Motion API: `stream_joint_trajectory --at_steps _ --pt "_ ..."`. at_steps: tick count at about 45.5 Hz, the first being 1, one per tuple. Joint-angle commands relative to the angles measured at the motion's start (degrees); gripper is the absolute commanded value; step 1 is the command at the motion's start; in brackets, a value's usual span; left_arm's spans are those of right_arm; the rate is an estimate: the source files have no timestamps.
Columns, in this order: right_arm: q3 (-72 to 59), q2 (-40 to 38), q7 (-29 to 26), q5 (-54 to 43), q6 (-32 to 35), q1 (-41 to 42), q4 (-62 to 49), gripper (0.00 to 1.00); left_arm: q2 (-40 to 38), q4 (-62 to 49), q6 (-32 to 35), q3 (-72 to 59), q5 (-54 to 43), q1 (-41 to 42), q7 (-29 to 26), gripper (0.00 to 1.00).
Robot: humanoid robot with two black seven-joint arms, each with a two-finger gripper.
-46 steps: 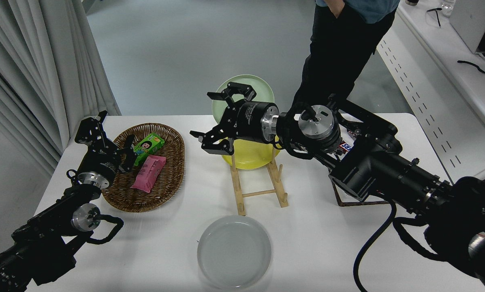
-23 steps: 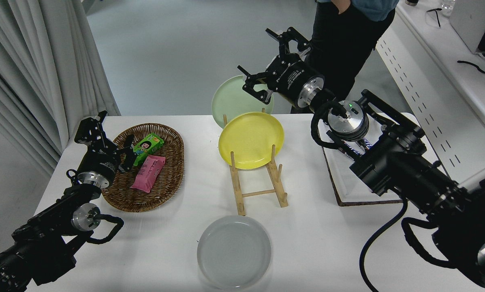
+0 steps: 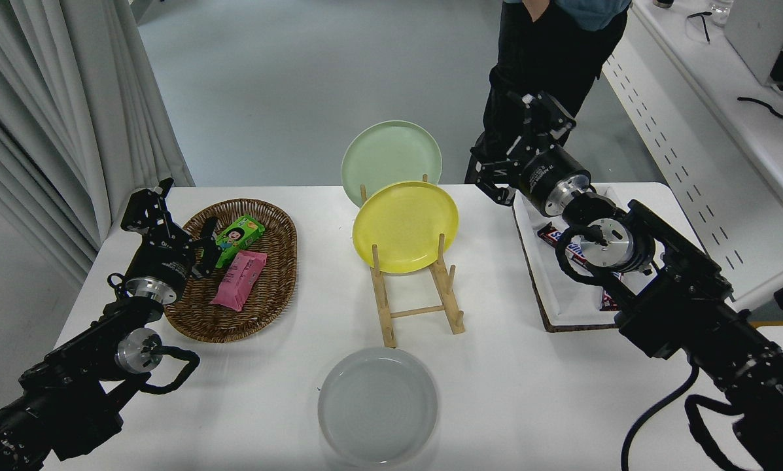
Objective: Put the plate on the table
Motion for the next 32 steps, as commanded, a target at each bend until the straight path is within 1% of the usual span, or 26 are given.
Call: stream_joint_trajectory --at_steps 1,4,6,9,13,16,25,32 --pt "5.14 -1.11 4.88 -11.84 0.51 -7.14 2.37 1.00 -0.09 0.00 -0.02 0.00 0.00 0.00 0.00 1.00" --pt "9.80 -0.94 9.01 -12.03 1.82 -10.39 5.01 1.00 0.00 0.00 0.06 0.00 0.00 0.00 0.00 1.00" --pt "12.87 -0.85 10.34 -12.11 3.66 -12.32 5.98 1.00 0.00 0.00 -0.03 0.00 0.00 0.00 0.00 1.00" --pt "16.92 -0.41 10.52 -12.03 6.74 -14.87 6.25 1.00 0.00 0.00 -0.03 0.00 0.00 0.00 0.00 1.00" --pt "22.10 2.13 10.34 -11.50 10.52 -17.85 5.90 1.00 0.00 0.00 -0.03 0.00 0.00 0.00 0.00 1.00" --pt "22.82 2.84 10.34 -10.80 11.84 -19.97 5.81 1.00 0.00 0.00 -0.03 0.00 0.00 0.00 0.00 1.00" --pt "26.33 5.91 10.43 -6.84 12.64 -23.32 4.50 1.00 0.00 0.00 -0.02 0.00 0.00 0.00 0.00 1.00" --pt "29.59 8.99 10.43 -5.87 12.20 -23.23 -0.25 1.00 0.00 0.00 -0.03 0.00 0.00 0.00 0.00 1.00"
